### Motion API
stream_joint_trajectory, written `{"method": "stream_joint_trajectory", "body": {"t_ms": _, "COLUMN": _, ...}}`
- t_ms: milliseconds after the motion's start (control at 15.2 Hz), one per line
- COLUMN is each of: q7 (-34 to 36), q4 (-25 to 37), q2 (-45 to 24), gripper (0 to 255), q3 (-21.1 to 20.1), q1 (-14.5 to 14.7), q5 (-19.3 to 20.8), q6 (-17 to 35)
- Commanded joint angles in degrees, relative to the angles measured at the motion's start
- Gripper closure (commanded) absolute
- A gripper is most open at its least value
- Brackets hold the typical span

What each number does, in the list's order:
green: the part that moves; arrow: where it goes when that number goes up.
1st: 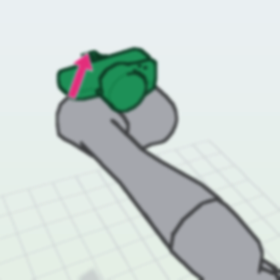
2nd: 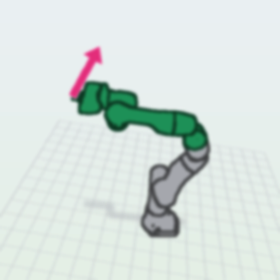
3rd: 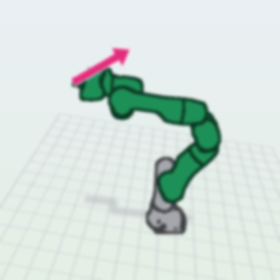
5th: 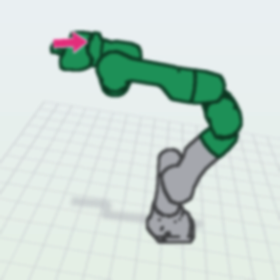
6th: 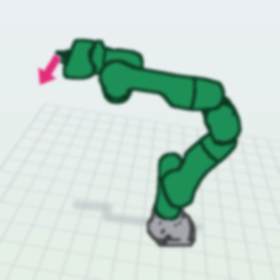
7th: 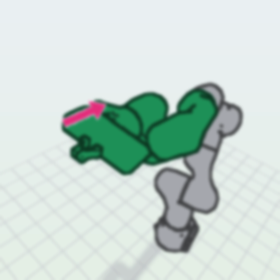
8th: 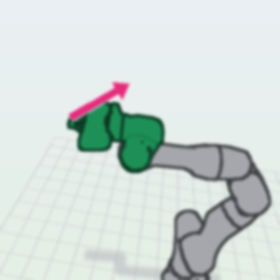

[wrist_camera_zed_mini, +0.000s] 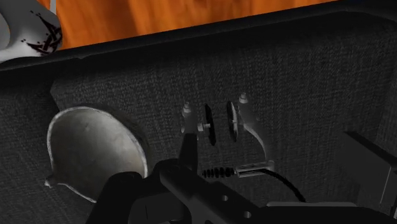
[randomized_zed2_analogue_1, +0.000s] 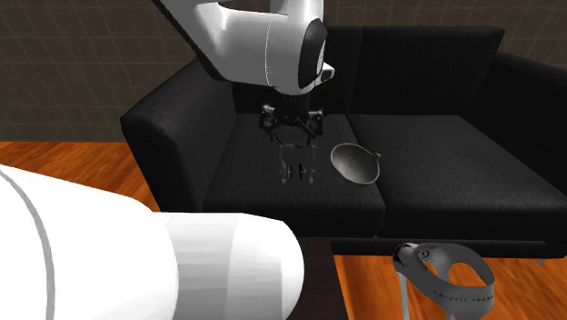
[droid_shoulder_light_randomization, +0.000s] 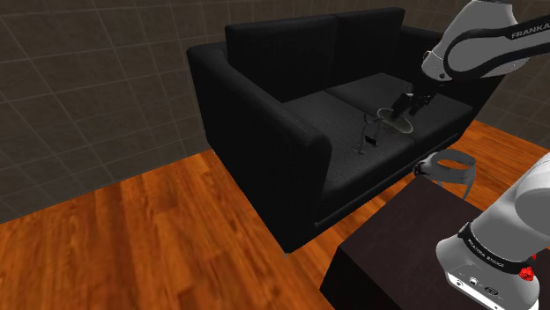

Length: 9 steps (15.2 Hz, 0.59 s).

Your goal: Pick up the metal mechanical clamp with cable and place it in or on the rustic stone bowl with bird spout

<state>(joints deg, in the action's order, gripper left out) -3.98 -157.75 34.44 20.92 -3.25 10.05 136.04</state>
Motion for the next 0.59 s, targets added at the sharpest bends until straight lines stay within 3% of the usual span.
{"method": "stream_joint_trajectory", "body": {"t_ms": 0, "q7": -2.01, "q4": -0.79, "q2": -4.28, "gripper": 0, "q3": 2.74, "q1": 0.80, "q5": -0.80, "q6": 6.13}}
{"method": "stream_joint_trajectory", "body": {"t_ms": 198, "q7": -6.47, "q4": -0.73, "q2": -11.60, "gripper": 0, "q3": 7.79, "q1": 3.75, "q5": -4.17, "q6": 14.53}}
{"method": "stream_joint_trajectory", "body": {"t_ms": 330, "q7": -11.12, "q4": -0.09, "q2": -16.92, "gripper": 0, "q3": 12.18, "q1": 7.51, "q5": -8.85, "q6": 19.84}}
{"method": "stream_joint_trajectory", "body": {"t_ms": 462, "q7": -18.47, "q4": 1.15, "q2": -22.57, "gripper": 0, "q3": 18.12, "q1": 13.77, "q5": -17.28, "q6": 24.52}}
{"method": "stream_joint_trajectory", "body": {"t_ms": 528, "q7": -23.92, "q4": 2.11, "q2": -25.63, "gripper": 0, "q3": 21.96, "q1": 18.29, "q5": -23.92, "q6": 26.39}}
